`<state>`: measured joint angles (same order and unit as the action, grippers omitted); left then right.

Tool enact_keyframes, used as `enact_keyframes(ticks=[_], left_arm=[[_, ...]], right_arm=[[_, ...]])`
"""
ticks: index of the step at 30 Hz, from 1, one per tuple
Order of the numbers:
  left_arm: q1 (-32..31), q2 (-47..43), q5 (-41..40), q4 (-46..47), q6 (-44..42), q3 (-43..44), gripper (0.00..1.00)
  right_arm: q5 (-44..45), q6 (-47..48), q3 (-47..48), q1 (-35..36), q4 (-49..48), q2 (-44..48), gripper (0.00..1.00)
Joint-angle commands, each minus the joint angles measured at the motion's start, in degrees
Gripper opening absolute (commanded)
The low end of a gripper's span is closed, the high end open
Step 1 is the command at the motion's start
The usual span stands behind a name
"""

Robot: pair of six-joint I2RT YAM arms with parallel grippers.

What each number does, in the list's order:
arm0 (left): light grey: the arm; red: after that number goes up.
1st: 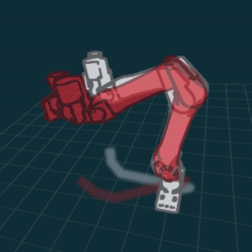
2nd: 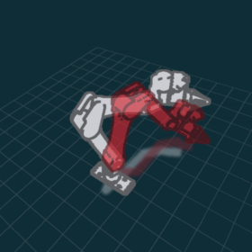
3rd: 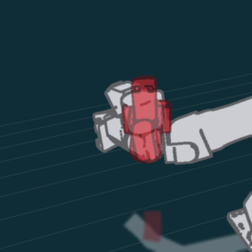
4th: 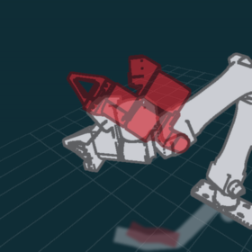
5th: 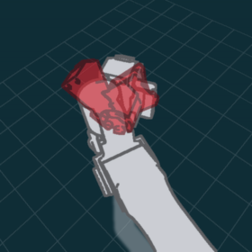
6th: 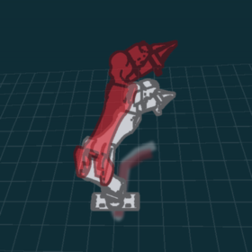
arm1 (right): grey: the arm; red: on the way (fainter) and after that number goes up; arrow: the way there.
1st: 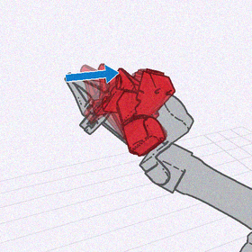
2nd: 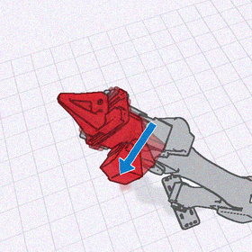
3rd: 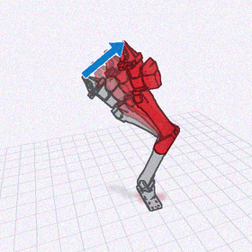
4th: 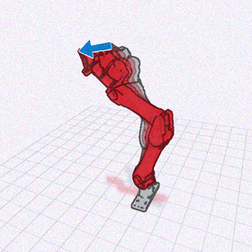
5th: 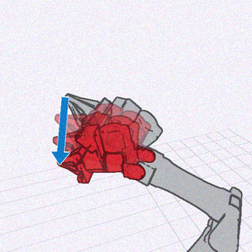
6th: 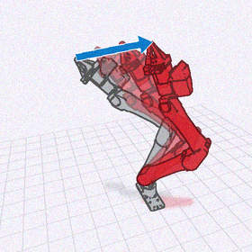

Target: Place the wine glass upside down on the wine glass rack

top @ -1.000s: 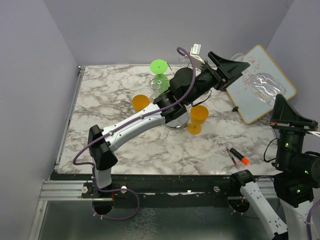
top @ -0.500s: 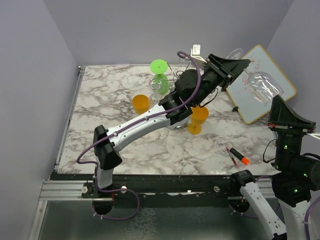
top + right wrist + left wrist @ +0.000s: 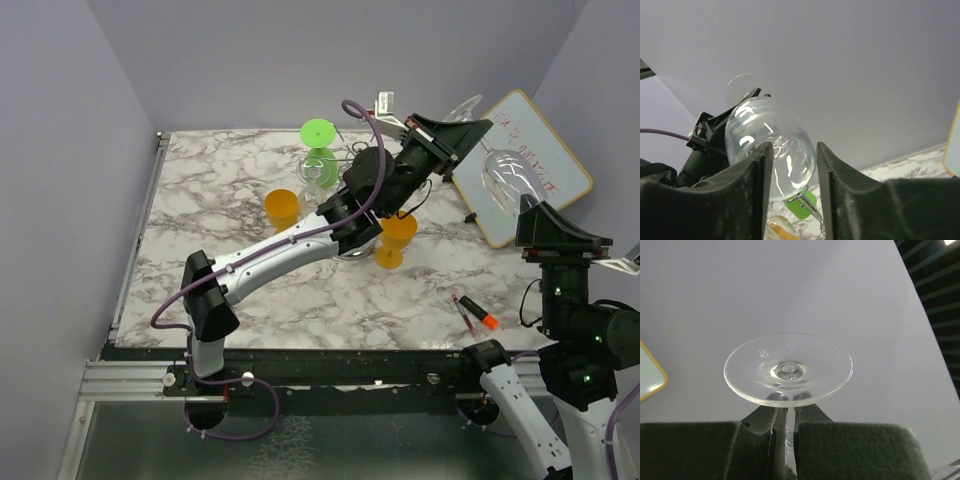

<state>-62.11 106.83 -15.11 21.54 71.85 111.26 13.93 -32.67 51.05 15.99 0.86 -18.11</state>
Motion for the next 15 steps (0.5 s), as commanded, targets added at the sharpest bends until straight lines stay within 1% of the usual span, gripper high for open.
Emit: enact_keyframes(ticks=[1, 4, 8, 11, 15], left_arm=[[0.06, -5.74, -4.13, 7.57, -13.79, -6.40, 0.00], [0.06, -9.26, -5.29, 10.49, -20.98, -10.63, 0.00], [0.06, -13.40, -3.09, 11.73, -30.02, -14.65, 0.00], [0.06, -16.20, 0.40, 11.86, -34.94, -17.76, 0.00], [0.06, -20.21, 7.73, 11.75, -41.60, -22.13, 0.00]], right_arm=[[-2.85, 2.78, 0.34, -0.26, 6.52, 2.77, 0.48], [-4.29, 5.78, -0.48, -0.21, 10.17, 5.01, 0.54], [-7.53, 9.70, 0.50, -0.20, 17.56, 5.90, 0.55], [-11.05, 11.94, 1.72, -0.26, 20.61, 5.89, 0.55], [-16.56, 14.37, 4.37, -0.21, 20.41, 5.02, 0.58]])
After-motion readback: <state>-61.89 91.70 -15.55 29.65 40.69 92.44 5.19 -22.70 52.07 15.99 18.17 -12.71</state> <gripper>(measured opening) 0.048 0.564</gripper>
